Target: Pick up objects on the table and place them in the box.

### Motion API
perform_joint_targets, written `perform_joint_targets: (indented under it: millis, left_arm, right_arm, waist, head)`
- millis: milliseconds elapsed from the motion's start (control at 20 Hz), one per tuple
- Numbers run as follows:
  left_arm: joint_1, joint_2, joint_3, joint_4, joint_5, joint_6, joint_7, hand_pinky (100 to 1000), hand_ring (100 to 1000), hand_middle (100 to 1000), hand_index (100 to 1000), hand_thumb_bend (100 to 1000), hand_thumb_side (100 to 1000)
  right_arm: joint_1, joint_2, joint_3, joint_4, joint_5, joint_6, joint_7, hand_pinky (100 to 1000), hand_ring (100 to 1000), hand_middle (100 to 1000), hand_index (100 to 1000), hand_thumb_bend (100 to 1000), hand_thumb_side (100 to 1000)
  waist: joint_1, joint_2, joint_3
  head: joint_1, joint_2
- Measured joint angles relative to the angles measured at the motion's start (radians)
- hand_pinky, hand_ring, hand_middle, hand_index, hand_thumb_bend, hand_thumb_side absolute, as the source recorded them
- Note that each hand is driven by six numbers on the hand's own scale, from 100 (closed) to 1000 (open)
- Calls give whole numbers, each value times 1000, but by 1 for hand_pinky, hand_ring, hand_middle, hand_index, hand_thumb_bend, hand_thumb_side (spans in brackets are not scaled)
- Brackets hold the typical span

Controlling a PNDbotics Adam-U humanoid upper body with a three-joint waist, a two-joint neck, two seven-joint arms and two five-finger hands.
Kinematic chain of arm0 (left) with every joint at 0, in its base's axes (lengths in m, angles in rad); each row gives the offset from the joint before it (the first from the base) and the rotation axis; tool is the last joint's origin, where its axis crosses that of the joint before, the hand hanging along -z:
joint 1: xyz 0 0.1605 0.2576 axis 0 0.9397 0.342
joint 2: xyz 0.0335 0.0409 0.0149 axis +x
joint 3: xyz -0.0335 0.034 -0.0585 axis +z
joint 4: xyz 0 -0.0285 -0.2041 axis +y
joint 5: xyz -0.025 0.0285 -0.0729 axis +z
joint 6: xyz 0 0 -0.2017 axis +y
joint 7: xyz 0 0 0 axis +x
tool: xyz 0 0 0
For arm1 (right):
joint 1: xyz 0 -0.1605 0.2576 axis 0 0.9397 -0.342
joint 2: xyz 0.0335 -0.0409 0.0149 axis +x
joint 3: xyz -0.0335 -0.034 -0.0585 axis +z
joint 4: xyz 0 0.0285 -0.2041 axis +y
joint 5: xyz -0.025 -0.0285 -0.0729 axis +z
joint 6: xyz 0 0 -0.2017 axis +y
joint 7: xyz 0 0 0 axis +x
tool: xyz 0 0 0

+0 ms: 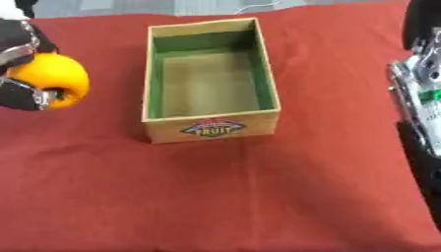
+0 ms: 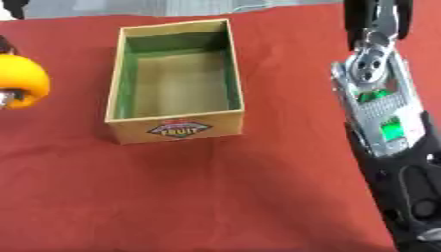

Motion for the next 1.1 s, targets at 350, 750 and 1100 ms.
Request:
perform_joint_targets:
  millis: [350,750,1100]
  left_arm:
    - [-107,-75,36,-10,-6,10,5,279,441,443,555,100,180]
    - [-251,-336,52,92,-81,-6,35,269,430,435,544,100,191]
    - [-297,-513,49,198,-145,-41,64,266,429,435,544,100,207]
  right_arm:
    - [11,0,0,0,0,0,0,836,789,683,873,100,1000]
    - [11,12,6,0,0,-4,7,836,789,683,873,100,1000]
    - [6,18,7,0,0,-7,11,836,789,683,874,100,1000]
  waist:
    - [10,-13,-1]
    - [15,-21,-16]
    - [18,-21,-35]
  head:
    - [0,16]
    - [12,30]
    - [12,29]
